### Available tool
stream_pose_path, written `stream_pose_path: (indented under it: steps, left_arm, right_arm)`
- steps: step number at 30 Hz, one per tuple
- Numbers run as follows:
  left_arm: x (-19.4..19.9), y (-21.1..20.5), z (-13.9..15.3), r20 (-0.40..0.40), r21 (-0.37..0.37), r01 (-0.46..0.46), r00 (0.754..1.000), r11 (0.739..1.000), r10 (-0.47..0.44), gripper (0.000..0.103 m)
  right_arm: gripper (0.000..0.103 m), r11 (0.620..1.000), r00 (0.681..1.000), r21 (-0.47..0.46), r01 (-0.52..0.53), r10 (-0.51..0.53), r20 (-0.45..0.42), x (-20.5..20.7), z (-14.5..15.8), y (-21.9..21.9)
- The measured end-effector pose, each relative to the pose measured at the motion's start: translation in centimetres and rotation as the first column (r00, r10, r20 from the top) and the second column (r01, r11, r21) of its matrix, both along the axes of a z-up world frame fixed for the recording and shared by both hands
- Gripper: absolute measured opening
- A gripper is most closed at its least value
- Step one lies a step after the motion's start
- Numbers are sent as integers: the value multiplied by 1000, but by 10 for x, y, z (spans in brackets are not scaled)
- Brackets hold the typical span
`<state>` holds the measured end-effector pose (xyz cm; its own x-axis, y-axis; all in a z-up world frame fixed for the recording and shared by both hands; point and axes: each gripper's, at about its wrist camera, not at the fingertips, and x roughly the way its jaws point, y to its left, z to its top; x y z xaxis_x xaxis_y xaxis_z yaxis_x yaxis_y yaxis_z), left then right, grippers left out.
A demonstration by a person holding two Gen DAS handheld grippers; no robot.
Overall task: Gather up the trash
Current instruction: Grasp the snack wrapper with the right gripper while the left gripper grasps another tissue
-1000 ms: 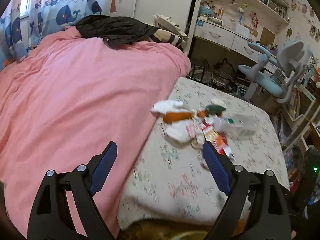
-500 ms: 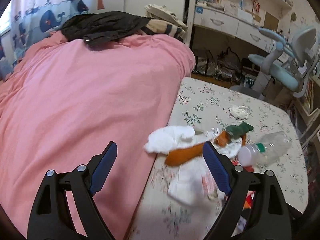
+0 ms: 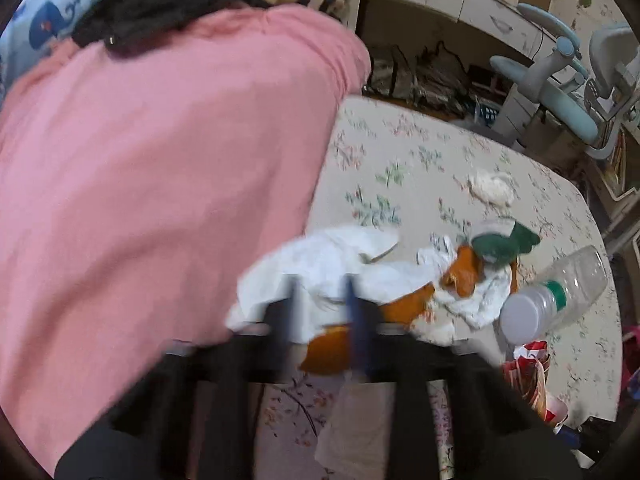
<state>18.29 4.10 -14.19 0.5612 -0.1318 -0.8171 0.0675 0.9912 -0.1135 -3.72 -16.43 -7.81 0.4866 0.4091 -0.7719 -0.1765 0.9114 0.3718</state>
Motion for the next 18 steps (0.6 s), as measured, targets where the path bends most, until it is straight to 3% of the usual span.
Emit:
stream_pose_path:
  steps: [5,10,15,18]
  left_arm:
    - [-17,16,14,30,-103,-27,999,994,30,6]
    - [-54,37,47,103,-181,-54,992,982,73,6]
    - [-98,35,72,156,-194,2,987,981,29,6]
    - [-123,29,73,142,-196,31,990,980,-3,6]
  right_arm:
    - [21,998,998,-44,-55,54,-31,-12,5,-3]
    - [21,996,999,-76,-49,47,-18,-29,19,-11]
    - [21,996,1000,-91,0,-2,-22,-39,23,-28]
    - [21,996,999,-79,41,-43,-21,-44,25,-41]
